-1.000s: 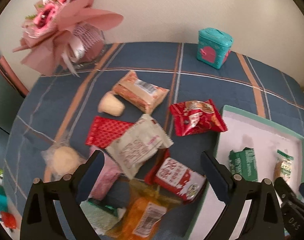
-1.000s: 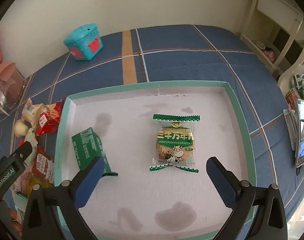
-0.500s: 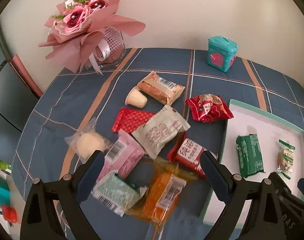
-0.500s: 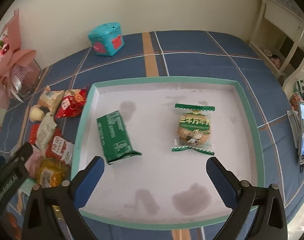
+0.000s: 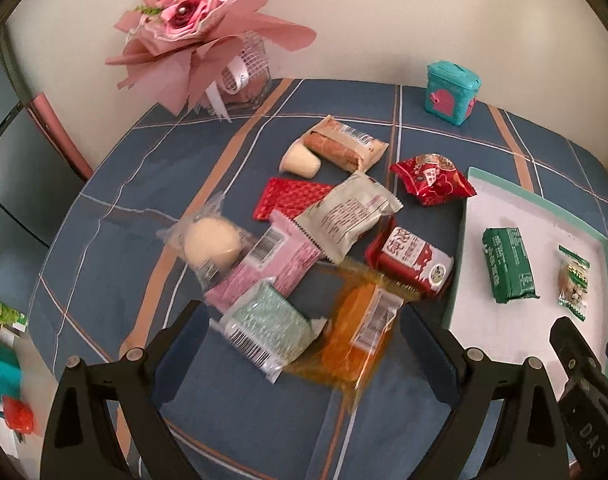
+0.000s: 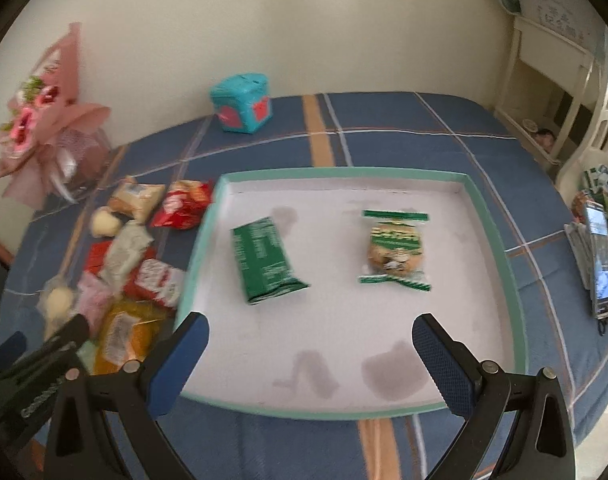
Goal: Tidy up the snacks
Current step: 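Withdraw both tools from the tray back toward the snack pile, then grasp the orange barcode packet with the right tool while the left grasps the white-green packet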
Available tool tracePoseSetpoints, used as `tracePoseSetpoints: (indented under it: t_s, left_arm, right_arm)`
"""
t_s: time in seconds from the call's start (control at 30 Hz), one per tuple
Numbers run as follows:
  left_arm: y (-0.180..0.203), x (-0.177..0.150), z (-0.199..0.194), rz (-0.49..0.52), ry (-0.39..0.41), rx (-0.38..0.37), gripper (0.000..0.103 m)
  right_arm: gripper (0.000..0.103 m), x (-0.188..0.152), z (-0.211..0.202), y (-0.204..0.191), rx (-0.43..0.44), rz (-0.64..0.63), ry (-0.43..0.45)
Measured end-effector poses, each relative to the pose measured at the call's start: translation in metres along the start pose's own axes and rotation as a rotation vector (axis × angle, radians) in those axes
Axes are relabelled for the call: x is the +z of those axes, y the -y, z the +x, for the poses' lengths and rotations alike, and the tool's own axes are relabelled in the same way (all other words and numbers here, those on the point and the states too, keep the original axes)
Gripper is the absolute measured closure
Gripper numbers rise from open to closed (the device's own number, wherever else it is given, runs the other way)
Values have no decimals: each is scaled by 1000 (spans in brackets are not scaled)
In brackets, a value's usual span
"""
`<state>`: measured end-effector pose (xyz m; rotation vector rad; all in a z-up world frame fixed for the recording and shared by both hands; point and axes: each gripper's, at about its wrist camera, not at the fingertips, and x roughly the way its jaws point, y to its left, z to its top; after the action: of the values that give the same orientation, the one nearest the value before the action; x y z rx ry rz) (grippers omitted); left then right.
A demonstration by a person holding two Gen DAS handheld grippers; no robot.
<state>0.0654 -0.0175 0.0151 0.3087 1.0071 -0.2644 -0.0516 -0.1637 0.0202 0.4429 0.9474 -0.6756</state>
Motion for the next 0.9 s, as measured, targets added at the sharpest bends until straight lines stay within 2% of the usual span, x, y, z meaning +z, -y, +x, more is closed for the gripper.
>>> tracePoseSetpoints:
  t_s: [0.23,0.53,0.7,0.9]
  left_arm:
    - [-22,-11,-7,-40,-13,-6,7]
    - [-54,-11,-12,-104,30,-32,7]
    - [-76,-6,-5,-181,21,-59,6]
    - [-97,-3,3,-226,13,-83,6]
  right_arm:
    - [0,-16,-16,-20,29,-45,18]
    - [0,-26,-26,-47,75,-95,36]
    - [0,-27,-27,-61,82,-123,52]
    - [0,-30,-22,-81,112,-151,55]
